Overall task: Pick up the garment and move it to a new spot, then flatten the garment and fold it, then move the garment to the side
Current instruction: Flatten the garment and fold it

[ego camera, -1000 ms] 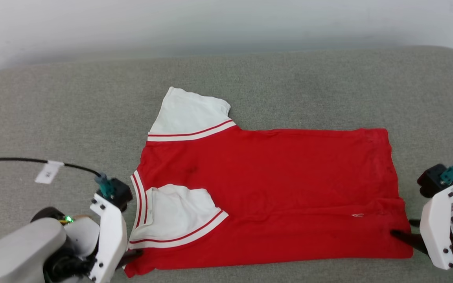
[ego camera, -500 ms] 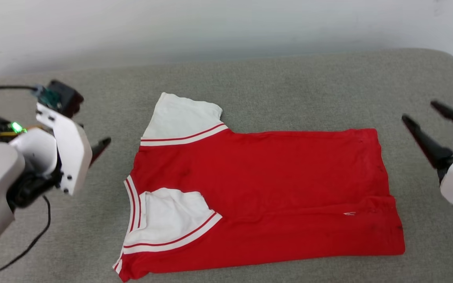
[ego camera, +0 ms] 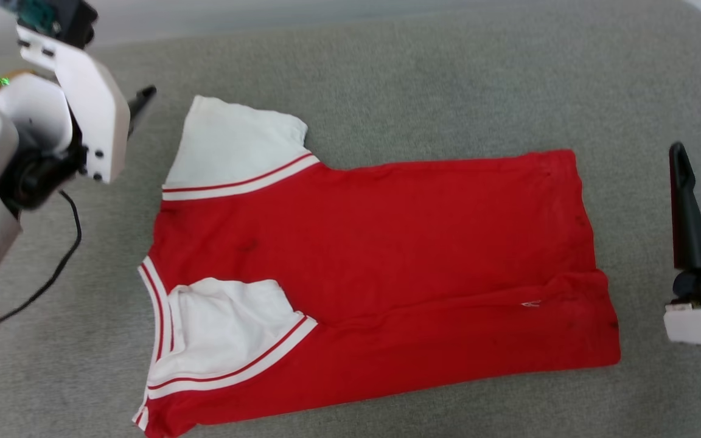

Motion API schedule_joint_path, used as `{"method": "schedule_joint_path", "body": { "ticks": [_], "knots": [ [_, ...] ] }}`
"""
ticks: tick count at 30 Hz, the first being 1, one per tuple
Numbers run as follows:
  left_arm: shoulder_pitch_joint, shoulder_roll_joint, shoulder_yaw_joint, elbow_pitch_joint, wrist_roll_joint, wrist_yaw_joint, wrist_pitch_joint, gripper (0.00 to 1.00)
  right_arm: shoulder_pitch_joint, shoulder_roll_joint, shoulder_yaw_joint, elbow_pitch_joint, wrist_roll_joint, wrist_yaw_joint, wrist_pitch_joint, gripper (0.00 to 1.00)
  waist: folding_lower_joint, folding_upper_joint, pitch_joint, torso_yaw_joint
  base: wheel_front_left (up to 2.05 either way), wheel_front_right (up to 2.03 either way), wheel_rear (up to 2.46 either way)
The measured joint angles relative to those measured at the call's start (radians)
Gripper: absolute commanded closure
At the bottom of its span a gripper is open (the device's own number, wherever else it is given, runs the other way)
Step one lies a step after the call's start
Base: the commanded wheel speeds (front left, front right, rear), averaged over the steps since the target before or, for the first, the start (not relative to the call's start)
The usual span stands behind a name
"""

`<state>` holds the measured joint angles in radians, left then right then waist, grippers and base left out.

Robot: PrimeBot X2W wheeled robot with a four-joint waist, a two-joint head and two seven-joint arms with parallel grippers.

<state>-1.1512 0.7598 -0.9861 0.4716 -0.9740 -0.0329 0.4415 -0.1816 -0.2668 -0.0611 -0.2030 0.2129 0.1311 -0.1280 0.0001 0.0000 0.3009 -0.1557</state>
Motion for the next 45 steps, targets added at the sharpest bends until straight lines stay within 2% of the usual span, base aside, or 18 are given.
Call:
{"method": "schedule_joint_path", "body": {
  "ticks": [3, 6, 12, 16, 20, 29, 30, 31, 38, 45],
  "knots": [
    [-0.057, -0.029, 0.008, 0.039, -0.019, -0.017, 0.048, 0.00, 0.053, 0.062, -0.017, -0.042, -0.019, 0.000, -0.004, 0.00, 0.0000, 0.0000, 0.043, -0.011, 0.00, 0.00, 0.00],
    [-0.117, -0.046, 0.010, 0.075, -0.043, -0.032, 0.133, 0.00, 0.081, 0.094, -0.008, -0.058, -0.035, 0.000, -0.012, 0.00, 0.0001, 0.0000, 0.085, -0.023, 0.00, 0.00, 0.00],
    [-0.242, -0.056, -0.015, 0.120, -0.079, -0.053, 0.370, 0.00, 0.062, 0.113, 0.030, -0.054, -0.046, 0.000, -0.027, 0.00, 0.0000, 0.0000, 0.169, -0.054, 0.00, 0.00, 0.00],
    [-0.293, -0.053, -0.026, 0.117, -0.102, -0.061, 0.483, 0.00, 0.020, 0.116, 0.057, -0.041, -0.048, 0.000, -0.039, 0.00, 0.0001, 0.0000, 0.225, -0.080, 0.00, 0.00, 0.00],
    [-0.317, -0.031, -0.046, 0.111, -0.083, -0.061, 0.536, 0.00, -0.005, 0.123, 0.085, -0.021, -0.049, 0.000, -0.051, 0.00, 0.0001, 0.0000, 0.274, -0.105, 0.00, 0.00, 0.00],
    [-0.329, -0.007, -0.072, 0.076, -0.066, -0.072, 0.559, 0.00, -0.025, 0.126, 0.093, 0.018, -0.049, 0.000, -0.074, 0.00, 0.0000, 0.0000, 0.329, -0.128, 0.00, 0.00, 0.00],
    [-0.328, -0.007, -0.076, 0.074, -0.066, -0.073, 0.559, 0.34, -0.027, 0.125, 0.092, 0.021, -0.051, 0.000, -0.074, 0.00, 0.0000, 0.0000, 0.327, -0.127, 0.00, 0.00, 0.00],
    [-0.327, -0.007, -0.079, 0.072, -0.066, -0.073, 0.558, 1.00, -0.031, 0.125, 0.092, 0.025, -0.054, 0.000, -0.074, 0.00, 0.0000, 0.0000, 0.323, -0.126, 0.00, 0.00, 0.00],
    [-0.274, -0.029, -0.095, 0.064, -0.078, -0.087, 0.499, 1.00, -0.071, 0.096, 0.053, 0.049, -0.070, 0.000, -0.063, 0.00, 0.0000, 0.0000, 0.261, -0.110, 0.00, 0.00, 0.00],
    [-0.242, -0.043, -0.116, -0.004, -0.094, -0.095, 0.422, 1.00, -0.163, -0.027, 0.017, 0.030, -0.076, 0.000, 0.055, 0.00, -0.0001, 0.0000, 0.176, -0.067, 0.00, 0.00, 0.00]
  ]
}}
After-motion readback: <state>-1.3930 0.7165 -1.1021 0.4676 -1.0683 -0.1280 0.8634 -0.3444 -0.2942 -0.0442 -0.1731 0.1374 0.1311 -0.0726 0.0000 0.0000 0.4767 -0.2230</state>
